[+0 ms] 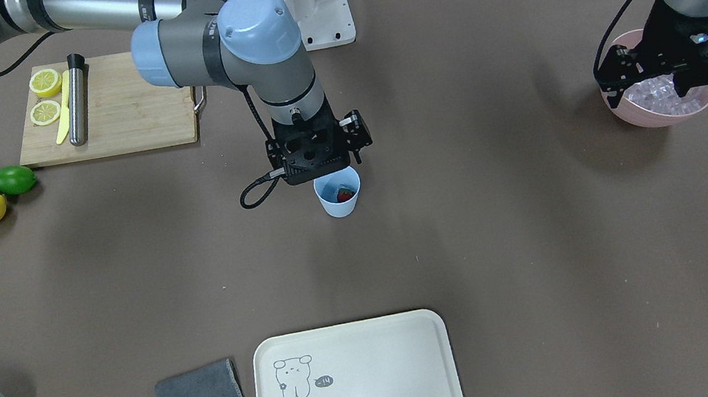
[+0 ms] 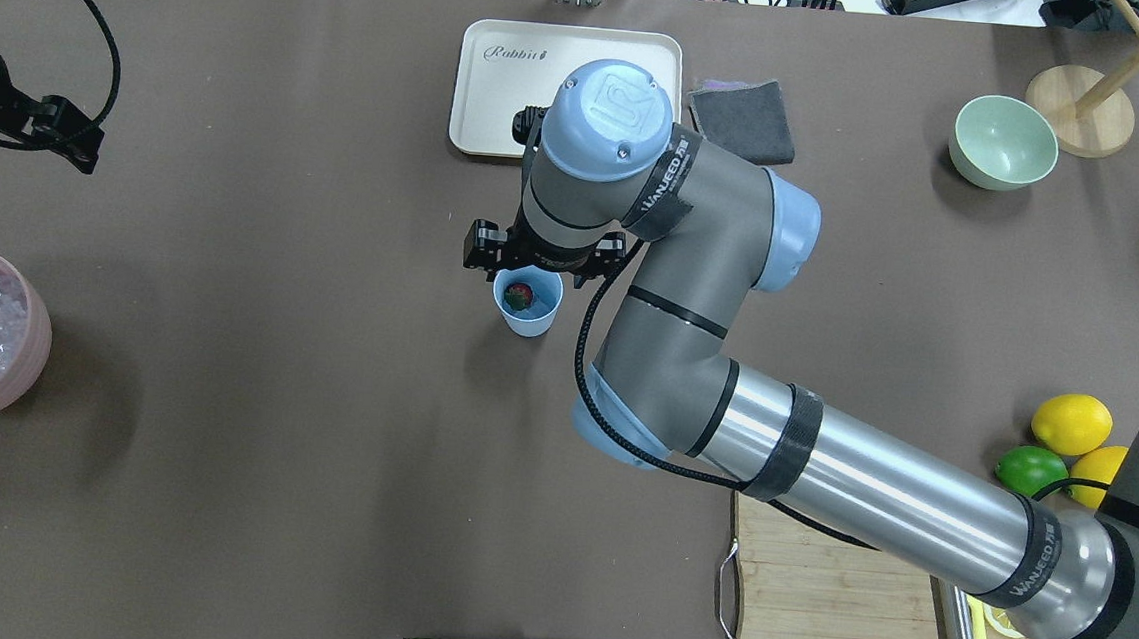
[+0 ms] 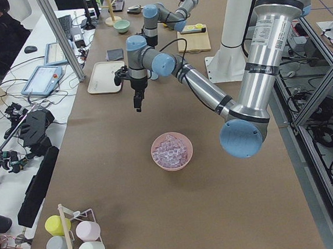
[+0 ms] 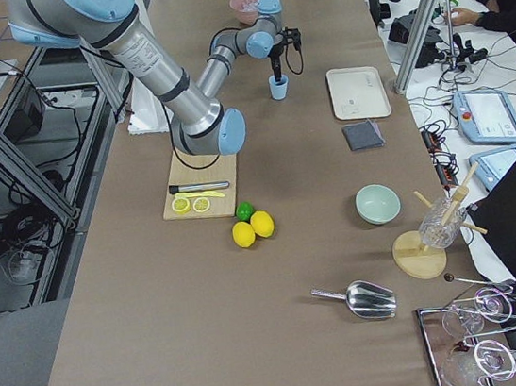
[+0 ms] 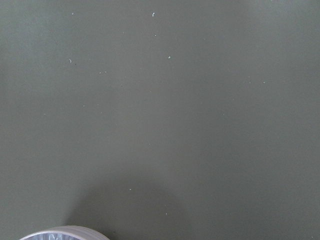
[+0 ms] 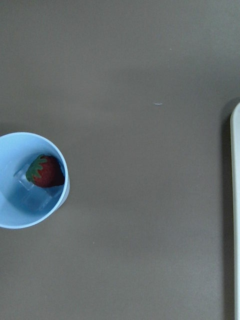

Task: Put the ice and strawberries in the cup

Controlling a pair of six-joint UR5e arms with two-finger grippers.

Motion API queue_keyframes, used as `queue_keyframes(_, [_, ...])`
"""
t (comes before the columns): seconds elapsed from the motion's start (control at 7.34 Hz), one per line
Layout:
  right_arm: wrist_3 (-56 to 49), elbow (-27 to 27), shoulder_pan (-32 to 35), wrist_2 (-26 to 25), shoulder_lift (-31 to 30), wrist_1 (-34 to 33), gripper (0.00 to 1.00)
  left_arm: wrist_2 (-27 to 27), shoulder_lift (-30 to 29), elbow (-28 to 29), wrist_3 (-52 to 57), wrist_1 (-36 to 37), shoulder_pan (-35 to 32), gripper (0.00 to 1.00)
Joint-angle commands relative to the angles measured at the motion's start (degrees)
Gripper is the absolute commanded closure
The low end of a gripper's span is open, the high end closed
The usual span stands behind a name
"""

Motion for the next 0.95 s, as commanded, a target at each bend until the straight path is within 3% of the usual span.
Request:
queue_keyframes(0.0, [-9.05, 10.36, 7.49, 6.36, -6.12, -10.72, 0.0, -3.05, 3.69, 1.02, 11.51, -0.03, -7.82, 0.02])
queue_keyframes(0.14, [-18.26, 20.0, 11.62, 7.34, -15.31, -15.99, 0.0, -6.55, 5.1, 3.64, 19.57, -0.12, -13.25, 0.02])
queue_keyframes(0.41, [-37.07, 29.28, 25.75, 13.99, -27.38, -24.8, 0.0, -9.84, 8.79, 7.95, 37.31, 0.41, -24.23, 0.03])
queue_keyframes(0.68, [-58.24, 30.9, 37.96, 14.64, -41.09, -25.01, 0.0, -9.23, 13.1, 13.04, 52.99, 0.15, -31.64, 0.03])
queue_keyframes(0.82, [-69.48, 30.82, 45.42, 14.73, -46.73, -25.18, 0.0, -9.31, 13.64, 14.11, 53.49, 0.23, -35.33, 0.03])
